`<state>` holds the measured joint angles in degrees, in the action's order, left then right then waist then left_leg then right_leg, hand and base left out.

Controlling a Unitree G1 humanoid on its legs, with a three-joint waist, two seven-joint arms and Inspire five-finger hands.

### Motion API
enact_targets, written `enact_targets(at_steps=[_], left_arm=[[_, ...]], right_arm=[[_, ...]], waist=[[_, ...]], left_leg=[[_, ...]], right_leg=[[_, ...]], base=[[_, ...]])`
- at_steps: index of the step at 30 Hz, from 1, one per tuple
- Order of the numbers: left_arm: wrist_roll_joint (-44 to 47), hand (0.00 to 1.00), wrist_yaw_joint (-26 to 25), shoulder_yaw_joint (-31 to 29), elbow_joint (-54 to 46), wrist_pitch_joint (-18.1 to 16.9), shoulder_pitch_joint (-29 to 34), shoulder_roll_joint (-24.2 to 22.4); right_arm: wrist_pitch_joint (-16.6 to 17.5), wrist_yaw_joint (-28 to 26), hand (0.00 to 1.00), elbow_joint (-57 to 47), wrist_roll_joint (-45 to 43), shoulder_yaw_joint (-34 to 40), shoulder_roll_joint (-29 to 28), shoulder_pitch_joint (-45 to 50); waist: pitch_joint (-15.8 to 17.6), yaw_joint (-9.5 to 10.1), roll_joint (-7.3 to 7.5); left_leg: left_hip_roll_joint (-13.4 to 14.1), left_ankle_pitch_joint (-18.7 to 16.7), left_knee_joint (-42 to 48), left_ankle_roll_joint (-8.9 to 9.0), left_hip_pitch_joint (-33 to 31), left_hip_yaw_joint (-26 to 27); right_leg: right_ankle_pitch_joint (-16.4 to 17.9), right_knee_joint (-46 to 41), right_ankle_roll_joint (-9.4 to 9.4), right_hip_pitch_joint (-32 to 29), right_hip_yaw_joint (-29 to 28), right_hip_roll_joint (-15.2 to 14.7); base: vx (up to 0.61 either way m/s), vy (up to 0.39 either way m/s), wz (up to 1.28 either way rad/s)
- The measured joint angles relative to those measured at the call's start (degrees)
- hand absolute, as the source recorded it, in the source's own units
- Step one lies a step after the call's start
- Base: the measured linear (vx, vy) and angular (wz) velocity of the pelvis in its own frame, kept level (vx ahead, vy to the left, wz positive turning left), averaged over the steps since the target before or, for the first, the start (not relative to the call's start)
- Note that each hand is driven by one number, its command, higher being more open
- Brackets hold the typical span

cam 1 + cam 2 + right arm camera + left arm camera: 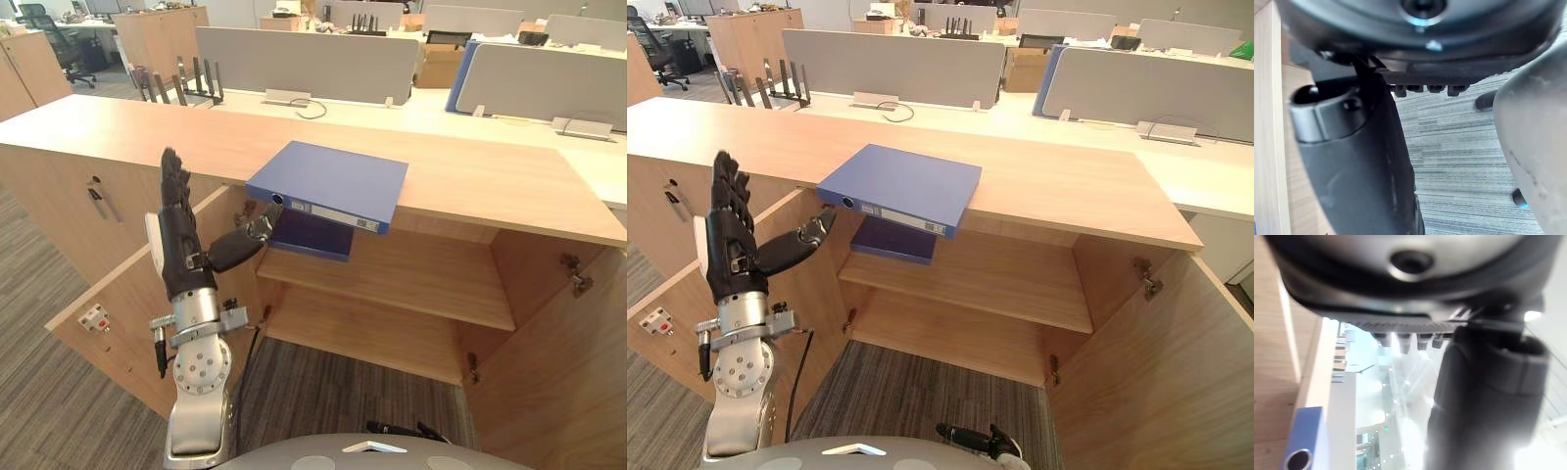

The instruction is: Walk over to the cabinet, pick up the folder, carry it to the office cabinet, place the folder inside the office cabinet, then close the office cabinet door

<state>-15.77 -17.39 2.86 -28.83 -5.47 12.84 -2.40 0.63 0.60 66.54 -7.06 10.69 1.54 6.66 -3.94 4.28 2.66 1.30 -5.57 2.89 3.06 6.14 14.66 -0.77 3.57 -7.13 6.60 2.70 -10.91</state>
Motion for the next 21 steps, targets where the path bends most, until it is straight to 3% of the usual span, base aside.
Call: enact_targets(at_steps=[7, 14, 21], left_arm=[[-10.0, 1.00, 0.6, 3.6, 0.7, -2.0, -5.9, 6.3], [-14.2, 1.00, 1.2, 4.9, 10.8, -2.0, -14.5, 10.8], [-15.1, 1.00, 2.5, 8.1, 21.1, -2.9, -17.9, 16.7]], right_arm=[[0.0, -0.2, 1.00, 0.3, 0.1, 1.2, -0.1, -0.2], [0.2, -0.3, 1.00, 1.5, 0.1, 3.9, 0.1, -0.8], [0.1, -0.4, 1.00, 1.7, 0.1, 4.6, 1.0, -1.6]], waist=[[-1.2, -1.15, -0.25], [-1.4, -2.06, -1.24], [-1.5, -2.63, -1.85]], left_leg=[[-0.3, -0.6, 2.1, 0.57, -0.9, 0.5], [-0.7, -3.3, 6.3, 1.28, -2.6, 0.0], [-1.7, -3.2, 7.6, 0.08, -3.7, -3.4]], right_leg=[[0.0, -0.3, -0.07, -1.2, -1.7, 0.0], [-0.4, -0.5, -0.67, -1.9, -3.2, -0.7], [-0.6, -0.4, -0.84, -2.3, -3.0, -1.3]], base=[[0.00, 0.000, -0.12], [-0.04, 0.010, -0.08], [-0.04, 0.001, 0.02]])
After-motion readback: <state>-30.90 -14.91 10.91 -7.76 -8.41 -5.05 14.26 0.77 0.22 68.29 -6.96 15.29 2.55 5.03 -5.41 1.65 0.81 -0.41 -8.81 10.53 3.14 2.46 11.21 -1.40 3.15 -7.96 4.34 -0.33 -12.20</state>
